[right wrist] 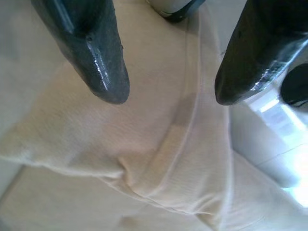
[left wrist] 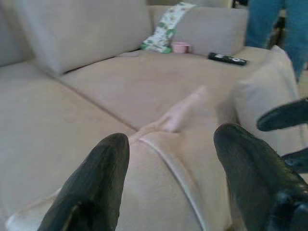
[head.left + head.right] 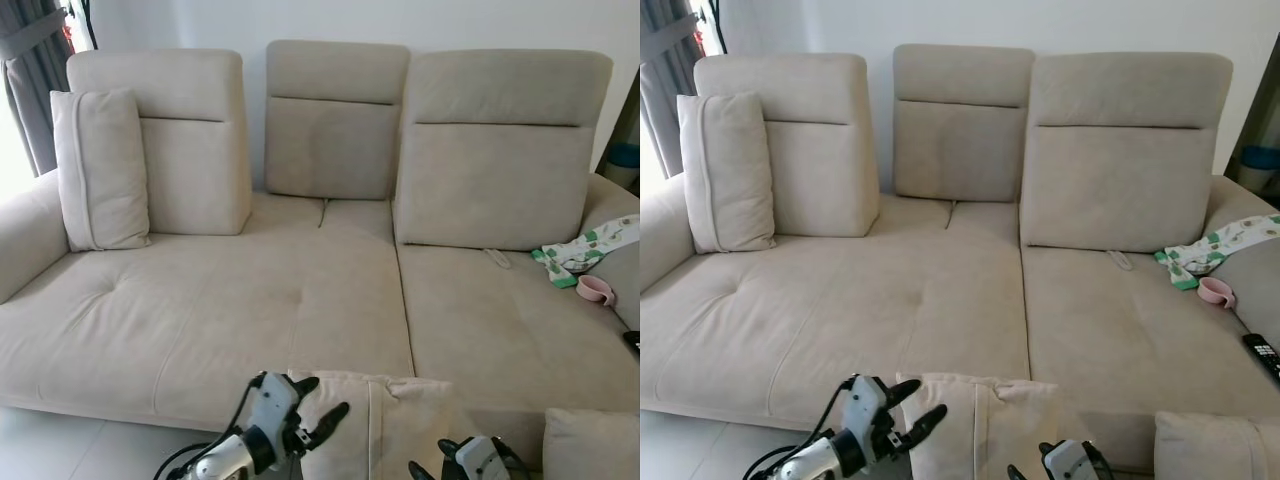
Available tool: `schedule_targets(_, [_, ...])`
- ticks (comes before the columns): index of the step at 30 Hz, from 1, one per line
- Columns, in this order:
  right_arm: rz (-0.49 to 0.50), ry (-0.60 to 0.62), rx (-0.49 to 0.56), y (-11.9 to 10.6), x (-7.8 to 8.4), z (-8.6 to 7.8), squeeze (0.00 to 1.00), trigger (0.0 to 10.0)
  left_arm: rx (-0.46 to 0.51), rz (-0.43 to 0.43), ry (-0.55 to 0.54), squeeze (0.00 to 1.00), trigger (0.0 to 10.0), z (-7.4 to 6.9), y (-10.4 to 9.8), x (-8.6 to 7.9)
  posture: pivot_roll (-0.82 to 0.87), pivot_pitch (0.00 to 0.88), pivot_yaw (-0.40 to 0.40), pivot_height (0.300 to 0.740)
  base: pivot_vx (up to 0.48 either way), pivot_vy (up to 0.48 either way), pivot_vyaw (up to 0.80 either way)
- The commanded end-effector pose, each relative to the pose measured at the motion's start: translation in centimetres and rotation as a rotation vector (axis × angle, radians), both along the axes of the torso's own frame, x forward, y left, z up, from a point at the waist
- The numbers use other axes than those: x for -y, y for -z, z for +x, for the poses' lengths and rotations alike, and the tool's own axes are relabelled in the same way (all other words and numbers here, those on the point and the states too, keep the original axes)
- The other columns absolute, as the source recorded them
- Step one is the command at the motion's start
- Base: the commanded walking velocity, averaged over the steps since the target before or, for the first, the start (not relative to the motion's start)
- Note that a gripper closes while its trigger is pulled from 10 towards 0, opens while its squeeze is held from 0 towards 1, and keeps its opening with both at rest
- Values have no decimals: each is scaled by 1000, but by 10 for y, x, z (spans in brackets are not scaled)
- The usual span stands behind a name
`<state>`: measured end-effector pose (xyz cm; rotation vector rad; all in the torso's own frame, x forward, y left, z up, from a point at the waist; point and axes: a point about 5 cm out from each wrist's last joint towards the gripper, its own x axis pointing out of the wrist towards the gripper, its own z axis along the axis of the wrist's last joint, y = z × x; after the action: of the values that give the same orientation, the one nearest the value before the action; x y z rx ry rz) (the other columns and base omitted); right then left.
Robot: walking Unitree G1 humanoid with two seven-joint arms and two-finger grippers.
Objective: Move the pillow to the sofa from floor
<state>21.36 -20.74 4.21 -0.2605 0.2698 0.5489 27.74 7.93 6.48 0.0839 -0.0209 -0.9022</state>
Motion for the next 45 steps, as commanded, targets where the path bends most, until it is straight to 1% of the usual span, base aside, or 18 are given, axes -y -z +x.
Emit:
schedule_targets(1, [-11,-36,-3,-5,-1,0,51,10000,23,34,19,0,10000,0,-1,-2,-120,0,30,561,0,0,0])
schedule_targets(2, [-54,-34,26,-12,4,5,43,10000,21,36,19,0,10000,-1,-1,-3,-120,0,30,561,0,0,0])
schedule_targets(3, [-131,-9,61,-17,12,11,0,10000,18,36,16,0,10000,-2,0,-3,-117,0,30,561,0,0,0])
schedule_targets(5, [-248,44,88,-22,28,20,0,10000,15,36,12,0,10000,-4,2,-4,-115,0,31,561,0,0,0])
schedule_targets(6, [-248,44,88,-22,28,20,0,10000,15,36,12,0,10000,-4,2,-4,-115,0,31,561,0,0,0])
schedule_targets(7, [-292,64,91,-23,35,23,0,10000,14,36,11,0,10000,-5,2,-4,-113,0,32,561,0,0,0])
schedule_targets(8, [-292,64,91,-23,35,23,0,10000,14,36,11,0,10000,-5,2,-4,-113,0,32,561,0,0,0])
schedule_targets(12, [-364,94,69,-28,49,27,0,10000,16,37,12,0,10000,-6,2,-4,-110,0,34,561,0,0,0])
schedule_targets(14, [-441,158,77,-40,67,36,0,10000,19,41,14,0,10000,-7,3,-5,-107,0,34,561,0,0,0])
schedule_targets(15, [-441,158,77,-40,67,36,0,10000,19,41,14,0,10000,-7,3,-5,-107,0,34,561,0,0,0])
schedule_targets(16, [-483,211,96,-51,79,44,0,10000,22,46,15,0,10000,-8,3,-5,-108,0,34,561,0,0,0])
schedule_targets(21, [-495,177,136,-56,78,53,0,10000,23,47,14,0,10000,-7,2,-5,-108,0,34,561,0,0,0])
schedule_targets(25, [-414,38,149,-55,59,72,0,10000,35,60,40,0,10000,-8,1,0,-104,0,44,561,0,0,0])
schedule_targets(29, [-396,22,146,-57,55,79,0,10000,46,69,48,0,10000,-8,0,0,-95,0,42,561,0,0,0])
schedule_targets(34, [-382,24,145,-66,54,98,0,10000,55,71,8,0,10000,-5,-4,-8,-53,0,29,561,0,0,0])
schedule_targets(41, [-364,41,117,-61,61,101,0,10000,53,74,-12,0,10000,-10,-2,-13,-25,0,21,561,0,0,0])
schedule_targets(43, [-346,53,96,-56,64,99,0,10000,53,76,-16,0,10000,-11,-2,-14,-17,0,20,561,0,0,0])
schedule_targets(45, [-326,61,59,-42,63,94,0,10000,56,80,-24,0,10000,-12,-2,-15,-10,0,21,561,0,0,0])
